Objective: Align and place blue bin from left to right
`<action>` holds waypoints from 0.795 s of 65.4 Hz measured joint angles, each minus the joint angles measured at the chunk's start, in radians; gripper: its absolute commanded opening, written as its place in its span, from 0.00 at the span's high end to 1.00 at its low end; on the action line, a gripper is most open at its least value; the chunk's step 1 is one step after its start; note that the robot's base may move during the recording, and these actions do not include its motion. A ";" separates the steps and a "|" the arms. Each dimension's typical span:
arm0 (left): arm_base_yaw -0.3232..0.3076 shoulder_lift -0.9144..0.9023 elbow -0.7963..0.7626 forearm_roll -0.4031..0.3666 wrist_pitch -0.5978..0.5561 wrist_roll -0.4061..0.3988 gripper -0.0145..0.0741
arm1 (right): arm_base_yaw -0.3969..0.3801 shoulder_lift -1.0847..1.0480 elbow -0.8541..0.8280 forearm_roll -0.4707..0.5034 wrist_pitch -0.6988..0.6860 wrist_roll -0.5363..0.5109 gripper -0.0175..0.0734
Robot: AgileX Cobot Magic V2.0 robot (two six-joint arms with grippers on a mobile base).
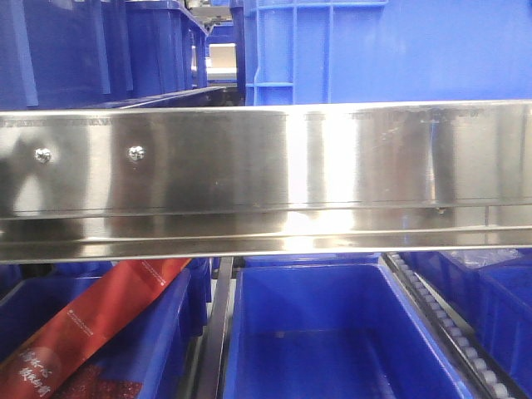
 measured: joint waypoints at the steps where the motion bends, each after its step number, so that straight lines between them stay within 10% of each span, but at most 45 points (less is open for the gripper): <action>1: 0.007 0.000 0.001 -0.003 -0.003 0.003 0.82 | 0.000 0.000 0.000 0.000 0.000 0.000 0.89; 52: 0.028 0.000 0.004 -0.013 -0.025 0.012 0.82 | 0.000 0.000 0.000 0.000 0.000 0.000 0.89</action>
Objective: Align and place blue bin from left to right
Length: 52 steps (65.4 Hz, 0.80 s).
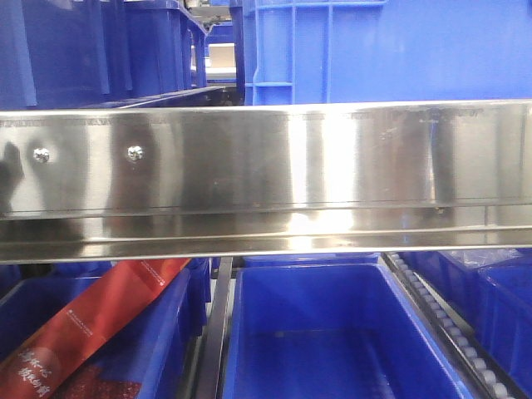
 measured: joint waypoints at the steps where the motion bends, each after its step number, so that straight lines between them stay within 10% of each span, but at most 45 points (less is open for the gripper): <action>1: 0.000 0.000 0.000 0.000 0.000 0.000 0.82 | 0.000 0.000 0.000 0.000 0.000 0.000 0.89; 29: 0.000 0.000 0.000 0.000 -0.002 0.000 0.82 | -0.010 -0.018 0.016 0.007 -0.034 -0.012 0.89; 52: 0.000 0.000 0.000 0.000 -0.004 0.000 0.82 | -0.221 -0.080 0.311 0.104 -0.286 -0.059 0.89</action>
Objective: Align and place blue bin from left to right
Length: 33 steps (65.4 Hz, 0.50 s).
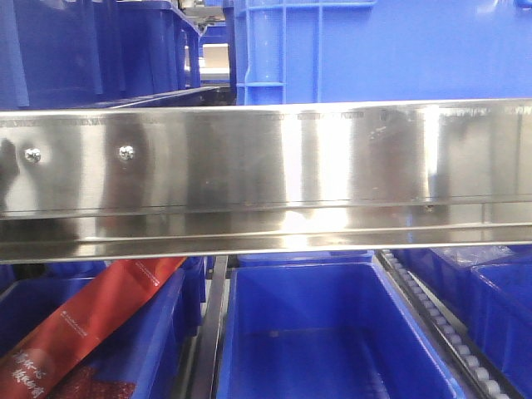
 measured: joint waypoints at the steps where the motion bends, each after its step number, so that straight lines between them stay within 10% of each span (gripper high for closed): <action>1: 0.000 0.000 0.000 0.000 0.000 0.000 0.82 | -0.004 -0.006 0.015 0.003 -0.016 0.000 0.89; 33: 0.000 -0.001 0.002 0.000 -0.002 0.000 0.82 | -0.018 -0.058 0.236 0.016 -0.208 -0.007 0.89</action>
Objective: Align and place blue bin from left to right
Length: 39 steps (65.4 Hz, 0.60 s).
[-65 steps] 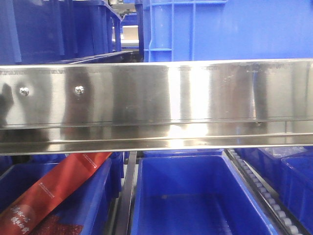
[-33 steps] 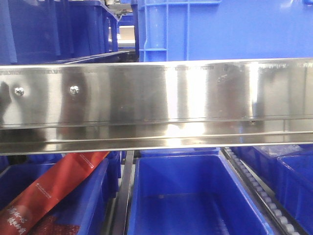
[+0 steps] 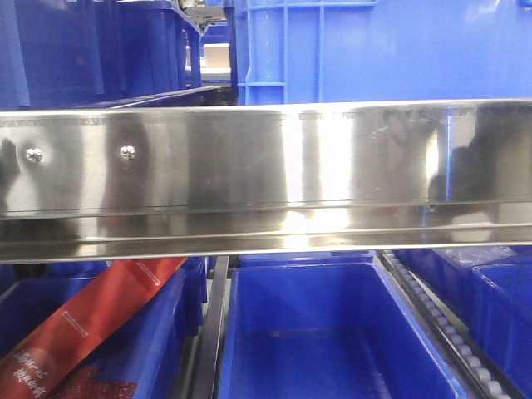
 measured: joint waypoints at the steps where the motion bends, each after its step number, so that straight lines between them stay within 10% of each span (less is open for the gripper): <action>1: 0.000 0.000 0.000 0.000 0.000 0.000 0.82 | 0.000 0.000 0.000 0.000 -0.003 0.000 0.89; 39: 0.000 0.000 0.000 0.000 -0.002 0.000 0.82 | 0.000 0.000 0.000 0.000 -0.056 0.000 0.89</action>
